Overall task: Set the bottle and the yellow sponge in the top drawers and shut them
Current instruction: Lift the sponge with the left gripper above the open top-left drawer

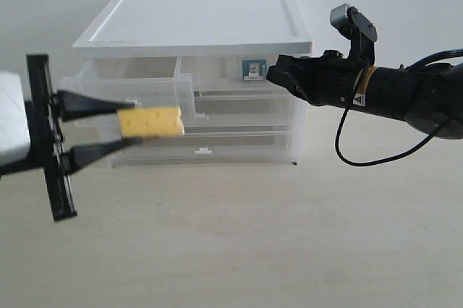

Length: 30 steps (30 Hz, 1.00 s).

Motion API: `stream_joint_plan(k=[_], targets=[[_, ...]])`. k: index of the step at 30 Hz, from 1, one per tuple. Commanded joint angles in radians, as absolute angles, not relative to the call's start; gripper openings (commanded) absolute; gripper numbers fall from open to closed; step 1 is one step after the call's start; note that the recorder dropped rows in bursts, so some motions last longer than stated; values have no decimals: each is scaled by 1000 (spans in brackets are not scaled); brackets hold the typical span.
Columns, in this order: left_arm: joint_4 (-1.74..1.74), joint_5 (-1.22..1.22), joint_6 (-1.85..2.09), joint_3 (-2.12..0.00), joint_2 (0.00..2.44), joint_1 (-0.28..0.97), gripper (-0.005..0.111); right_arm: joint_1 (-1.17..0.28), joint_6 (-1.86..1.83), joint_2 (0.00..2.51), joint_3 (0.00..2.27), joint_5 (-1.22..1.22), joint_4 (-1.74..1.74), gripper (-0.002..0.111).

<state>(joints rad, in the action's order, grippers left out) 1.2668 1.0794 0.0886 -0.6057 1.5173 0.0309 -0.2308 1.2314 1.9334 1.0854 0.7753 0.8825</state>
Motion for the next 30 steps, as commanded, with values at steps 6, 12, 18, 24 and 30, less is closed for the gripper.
stream_joint_plan(k=[6, 12, 18, 24, 30], targets=[[898, 1009, 292, -650, 1389, 33, 4, -231, 1220, 1932, 1090, 779, 878, 0], [978, 762, 292, -770, 1450, 33, 4, -231, 1216, 1932, 1090, 778, 878, 0], [1040, 762, 261, -821, 1544, 33, 4, -231, 1212, 1932, 1090, 777, 878, 0], [1062, 765, 261, -836, 1588, 33, 4, -231, 1212, 1932, 1090, 777, 878, 0], [1075, 824, 261, -838, 1606, 33, 4, -231, 1212, 1932, 1090, 777, 878, 0]])
